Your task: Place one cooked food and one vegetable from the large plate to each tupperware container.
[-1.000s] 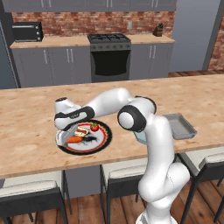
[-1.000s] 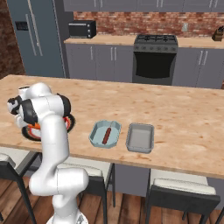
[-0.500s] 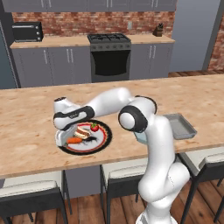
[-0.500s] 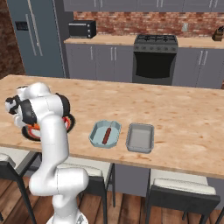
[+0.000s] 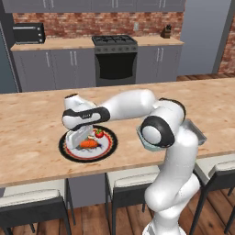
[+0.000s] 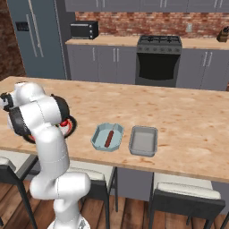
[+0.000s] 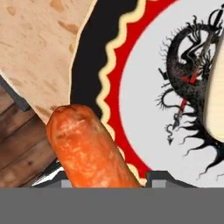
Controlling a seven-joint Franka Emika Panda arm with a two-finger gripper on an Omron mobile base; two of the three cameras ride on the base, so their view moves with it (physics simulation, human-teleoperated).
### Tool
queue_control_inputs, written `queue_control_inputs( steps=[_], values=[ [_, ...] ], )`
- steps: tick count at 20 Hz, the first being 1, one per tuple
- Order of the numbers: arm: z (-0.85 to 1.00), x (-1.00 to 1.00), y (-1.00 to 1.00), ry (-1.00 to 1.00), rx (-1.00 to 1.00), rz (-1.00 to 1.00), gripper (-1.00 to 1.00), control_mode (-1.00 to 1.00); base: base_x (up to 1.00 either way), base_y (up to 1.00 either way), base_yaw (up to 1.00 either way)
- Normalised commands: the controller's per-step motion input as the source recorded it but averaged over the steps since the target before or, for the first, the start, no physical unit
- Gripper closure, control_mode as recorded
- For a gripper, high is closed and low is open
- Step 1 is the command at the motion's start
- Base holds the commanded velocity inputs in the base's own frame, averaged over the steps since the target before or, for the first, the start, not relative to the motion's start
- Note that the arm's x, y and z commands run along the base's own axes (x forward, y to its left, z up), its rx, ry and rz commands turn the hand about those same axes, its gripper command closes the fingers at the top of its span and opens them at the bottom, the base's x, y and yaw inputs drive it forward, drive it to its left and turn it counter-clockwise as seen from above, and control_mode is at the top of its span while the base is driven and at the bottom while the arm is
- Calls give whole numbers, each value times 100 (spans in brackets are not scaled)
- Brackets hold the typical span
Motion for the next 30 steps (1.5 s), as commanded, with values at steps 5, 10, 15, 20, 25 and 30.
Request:
queue_control_inputs(
  steps=[5, 10, 15, 20, 25, 30],
  values=[
    [38, -37, -94, 0, -3, -36, 100, -100, 0, 0, 0],
    [20, -3, -99, 0, -9, -53, 100, -100, 0, 0, 0],
    [7, 0, -100, 0, -5, -58, 100, -100, 0, 0, 0],
    [20, 0, -93, 1, -1, -57, 100, -100, 0, 0, 0],
    [7, 26, -77, 1, -8, -51, 100, -100, 0, 0, 0],
    [-2, 45, -59, 0, -1, -22, 100, -100, 0, 0, 0]
  ],
)
